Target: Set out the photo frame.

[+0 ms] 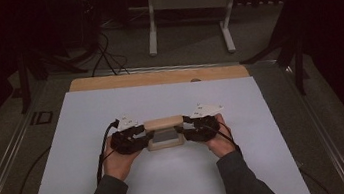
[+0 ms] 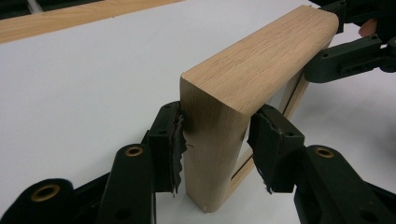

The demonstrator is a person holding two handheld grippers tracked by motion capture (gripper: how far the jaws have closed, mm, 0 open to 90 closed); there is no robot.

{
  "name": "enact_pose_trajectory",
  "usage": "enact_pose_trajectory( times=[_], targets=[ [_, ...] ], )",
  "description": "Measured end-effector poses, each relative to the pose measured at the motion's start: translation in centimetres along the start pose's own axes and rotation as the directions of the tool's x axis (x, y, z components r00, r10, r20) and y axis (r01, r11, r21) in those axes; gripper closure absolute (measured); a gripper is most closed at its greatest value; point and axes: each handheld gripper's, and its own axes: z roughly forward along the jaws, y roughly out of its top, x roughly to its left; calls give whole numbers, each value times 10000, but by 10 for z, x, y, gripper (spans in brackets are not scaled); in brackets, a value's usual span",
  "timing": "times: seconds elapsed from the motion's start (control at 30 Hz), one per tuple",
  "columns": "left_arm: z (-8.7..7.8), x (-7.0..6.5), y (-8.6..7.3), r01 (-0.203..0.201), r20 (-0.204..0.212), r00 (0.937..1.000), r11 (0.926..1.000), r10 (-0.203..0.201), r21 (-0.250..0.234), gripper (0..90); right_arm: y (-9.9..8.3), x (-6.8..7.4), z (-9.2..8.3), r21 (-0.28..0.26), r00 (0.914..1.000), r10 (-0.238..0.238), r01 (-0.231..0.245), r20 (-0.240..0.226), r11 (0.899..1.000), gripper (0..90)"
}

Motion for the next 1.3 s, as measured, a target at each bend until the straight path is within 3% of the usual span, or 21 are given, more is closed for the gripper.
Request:
enact_pose_trajectory(
  times=[0.83, 1.3],
  targets=[
    [14, 14, 11, -522, -174, 9985, 9985, 519, -192, 544, 5, -7, 12, -144, 9981, 245, -238, 559, 9996, 531],
    [22, 25, 15, -359, -73, 9993, 9990, 358, -253, 539, 9, -13, 19, -195, 9963, 504, -492, 696, 9986, 531]
  ],
)
